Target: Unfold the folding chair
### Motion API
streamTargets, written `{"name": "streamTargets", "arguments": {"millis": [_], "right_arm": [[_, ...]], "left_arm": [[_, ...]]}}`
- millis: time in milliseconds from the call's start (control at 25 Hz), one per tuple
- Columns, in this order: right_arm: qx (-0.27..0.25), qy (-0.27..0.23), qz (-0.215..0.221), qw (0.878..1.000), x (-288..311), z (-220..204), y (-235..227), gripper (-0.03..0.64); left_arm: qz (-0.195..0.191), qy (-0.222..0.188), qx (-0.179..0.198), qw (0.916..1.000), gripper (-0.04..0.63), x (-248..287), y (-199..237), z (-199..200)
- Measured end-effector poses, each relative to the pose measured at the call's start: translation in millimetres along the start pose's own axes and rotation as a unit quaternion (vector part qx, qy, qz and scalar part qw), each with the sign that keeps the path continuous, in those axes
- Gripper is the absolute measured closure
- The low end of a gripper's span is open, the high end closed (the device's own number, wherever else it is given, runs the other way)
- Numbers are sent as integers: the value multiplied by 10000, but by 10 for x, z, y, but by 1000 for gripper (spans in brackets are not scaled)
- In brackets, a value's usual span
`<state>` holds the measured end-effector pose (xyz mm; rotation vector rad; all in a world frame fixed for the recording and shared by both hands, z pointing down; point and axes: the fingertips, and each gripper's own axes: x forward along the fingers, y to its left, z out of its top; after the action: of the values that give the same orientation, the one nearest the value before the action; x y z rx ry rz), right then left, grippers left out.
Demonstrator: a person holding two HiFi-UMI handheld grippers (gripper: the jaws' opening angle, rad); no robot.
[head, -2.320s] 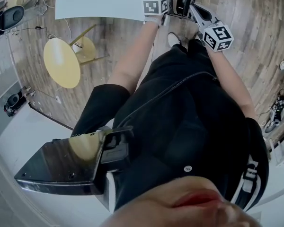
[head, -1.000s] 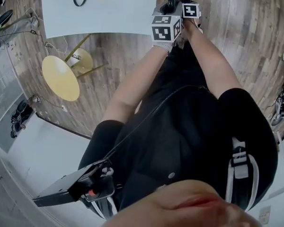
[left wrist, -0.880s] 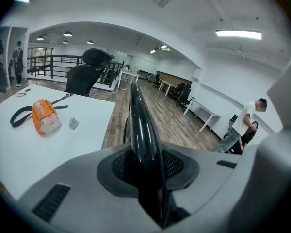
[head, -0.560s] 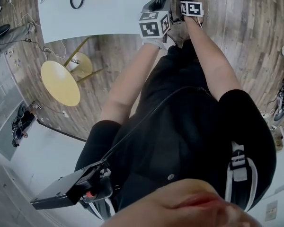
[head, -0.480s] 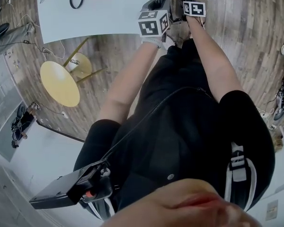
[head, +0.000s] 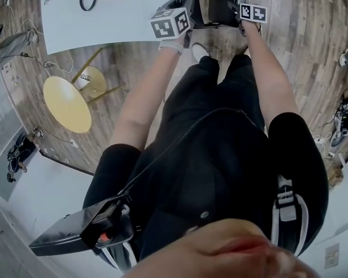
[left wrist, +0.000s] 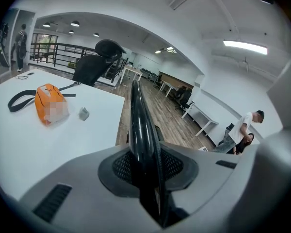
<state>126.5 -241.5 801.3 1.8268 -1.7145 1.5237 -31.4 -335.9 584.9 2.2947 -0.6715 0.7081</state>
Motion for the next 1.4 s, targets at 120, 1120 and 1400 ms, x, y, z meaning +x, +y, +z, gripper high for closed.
{"name": "streamTargets", "arguments": {"millis": [120, 1120, 1400], "right_arm": [[127, -126, 239, 9996, -80, -40, -183, 399], [1216, -140, 2723, 9544, -464, -793, -2715, 399], [1298, -84, 2935, 9471, -416, -1041, -3298, 399]], "left_arm": [[-10, -35, -58, 10000, 517, 41, -49, -31], [-85, 134, -138, 9998, 515, 681, -844, -570], [-253, 84, -110, 9996, 515, 875, -1019, -740]]}}
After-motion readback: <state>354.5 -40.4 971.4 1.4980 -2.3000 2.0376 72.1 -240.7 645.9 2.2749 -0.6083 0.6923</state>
